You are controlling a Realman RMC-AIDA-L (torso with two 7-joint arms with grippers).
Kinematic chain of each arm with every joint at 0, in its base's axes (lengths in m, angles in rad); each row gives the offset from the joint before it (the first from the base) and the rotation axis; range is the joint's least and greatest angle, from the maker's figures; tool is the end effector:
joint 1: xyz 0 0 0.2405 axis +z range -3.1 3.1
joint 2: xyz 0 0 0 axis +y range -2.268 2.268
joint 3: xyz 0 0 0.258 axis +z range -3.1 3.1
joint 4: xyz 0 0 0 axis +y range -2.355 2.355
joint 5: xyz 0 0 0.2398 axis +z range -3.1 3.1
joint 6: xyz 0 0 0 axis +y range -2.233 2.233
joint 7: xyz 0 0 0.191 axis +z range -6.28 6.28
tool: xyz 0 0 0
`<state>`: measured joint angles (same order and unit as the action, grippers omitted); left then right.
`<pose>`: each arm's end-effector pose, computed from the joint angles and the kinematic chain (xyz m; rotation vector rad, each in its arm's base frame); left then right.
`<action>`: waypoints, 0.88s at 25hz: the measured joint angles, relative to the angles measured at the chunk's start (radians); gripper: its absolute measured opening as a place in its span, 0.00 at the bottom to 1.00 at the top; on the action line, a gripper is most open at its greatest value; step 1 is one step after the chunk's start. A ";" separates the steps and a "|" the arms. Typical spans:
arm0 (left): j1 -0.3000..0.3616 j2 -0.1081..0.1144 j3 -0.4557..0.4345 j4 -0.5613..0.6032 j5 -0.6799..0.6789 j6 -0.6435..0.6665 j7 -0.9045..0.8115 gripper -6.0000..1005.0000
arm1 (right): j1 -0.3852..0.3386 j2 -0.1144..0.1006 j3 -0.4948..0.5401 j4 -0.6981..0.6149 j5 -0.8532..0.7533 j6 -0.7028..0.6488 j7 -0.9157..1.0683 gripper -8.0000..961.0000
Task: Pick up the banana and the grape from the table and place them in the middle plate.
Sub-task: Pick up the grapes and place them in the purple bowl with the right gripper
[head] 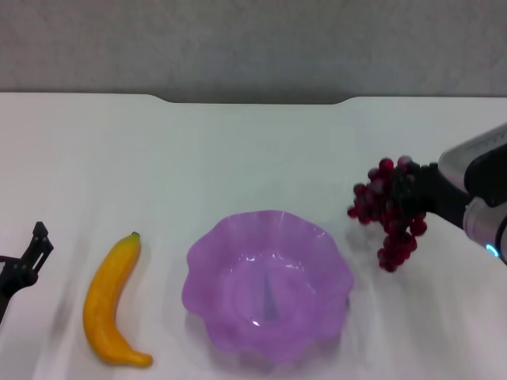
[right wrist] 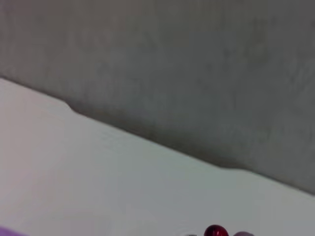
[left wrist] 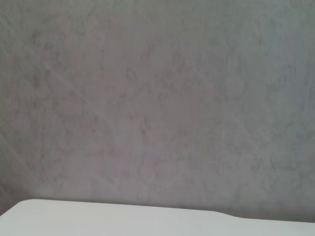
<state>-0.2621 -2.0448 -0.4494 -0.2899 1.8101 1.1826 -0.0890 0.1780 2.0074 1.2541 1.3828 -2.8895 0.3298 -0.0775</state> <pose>-0.3953 0.3244 -0.0456 -1.4777 -0.7376 -0.6223 0.2277 0.4241 -0.0534 -2.0247 0.6354 0.1578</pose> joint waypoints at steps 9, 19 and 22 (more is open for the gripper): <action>0.004 0.000 -0.002 0.000 -0.002 0.000 0.000 0.90 | 0.028 -0.002 -0.009 0.100 -0.004 0.009 -0.054 0.21; -0.007 0.000 -0.002 0.000 -0.002 0.000 0.000 0.90 | 0.134 0.003 -0.131 0.122 0.019 -0.001 -0.041 0.21; -0.010 0.000 -0.002 0.000 -0.002 0.000 0.000 0.90 | 0.149 0.004 -0.173 0.120 0.025 -0.012 -0.036 0.21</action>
<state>-0.2717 -2.0449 -0.4510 -0.2900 1.8086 1.1826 -0.0890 0.3266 2.0119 1.0815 1.5024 -2.8650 0.3181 -0.1133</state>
